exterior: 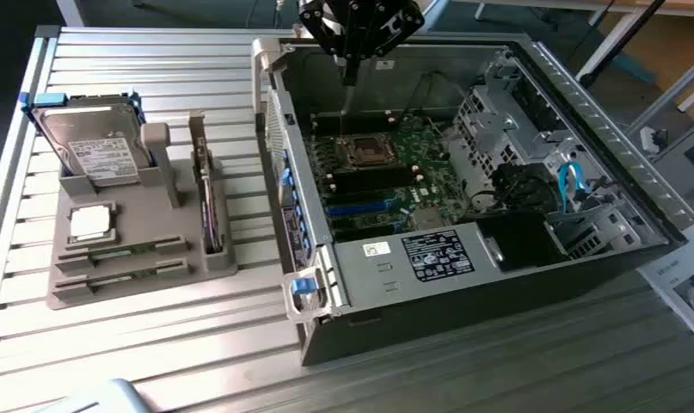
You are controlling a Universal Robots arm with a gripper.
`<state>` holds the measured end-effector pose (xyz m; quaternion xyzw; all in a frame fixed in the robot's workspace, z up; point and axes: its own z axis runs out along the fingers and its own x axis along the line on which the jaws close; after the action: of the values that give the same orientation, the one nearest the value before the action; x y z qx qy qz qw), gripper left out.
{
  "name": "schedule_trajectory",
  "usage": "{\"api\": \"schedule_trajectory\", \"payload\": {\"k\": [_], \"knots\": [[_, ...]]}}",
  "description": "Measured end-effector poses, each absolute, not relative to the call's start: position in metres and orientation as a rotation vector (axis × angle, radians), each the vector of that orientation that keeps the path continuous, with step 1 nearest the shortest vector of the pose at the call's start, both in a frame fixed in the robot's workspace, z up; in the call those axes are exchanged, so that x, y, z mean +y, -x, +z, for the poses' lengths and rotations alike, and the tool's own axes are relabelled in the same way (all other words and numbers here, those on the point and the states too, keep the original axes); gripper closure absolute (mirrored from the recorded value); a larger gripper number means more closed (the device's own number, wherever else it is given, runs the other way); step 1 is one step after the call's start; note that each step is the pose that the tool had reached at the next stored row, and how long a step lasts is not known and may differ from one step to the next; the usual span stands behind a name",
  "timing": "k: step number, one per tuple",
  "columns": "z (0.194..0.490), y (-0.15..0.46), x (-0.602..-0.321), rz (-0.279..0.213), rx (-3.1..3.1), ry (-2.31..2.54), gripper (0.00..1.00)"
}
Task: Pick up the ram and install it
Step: 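Reach for the ram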
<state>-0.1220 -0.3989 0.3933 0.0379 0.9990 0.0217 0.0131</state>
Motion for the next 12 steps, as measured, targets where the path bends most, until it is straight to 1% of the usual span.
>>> {"api": "schedule_trajectory", "payload": {"k": [12], "knots": [[0.3933, 0.122, -0.3989, 0.068, 3.113, -0.118, 0.9]]}}
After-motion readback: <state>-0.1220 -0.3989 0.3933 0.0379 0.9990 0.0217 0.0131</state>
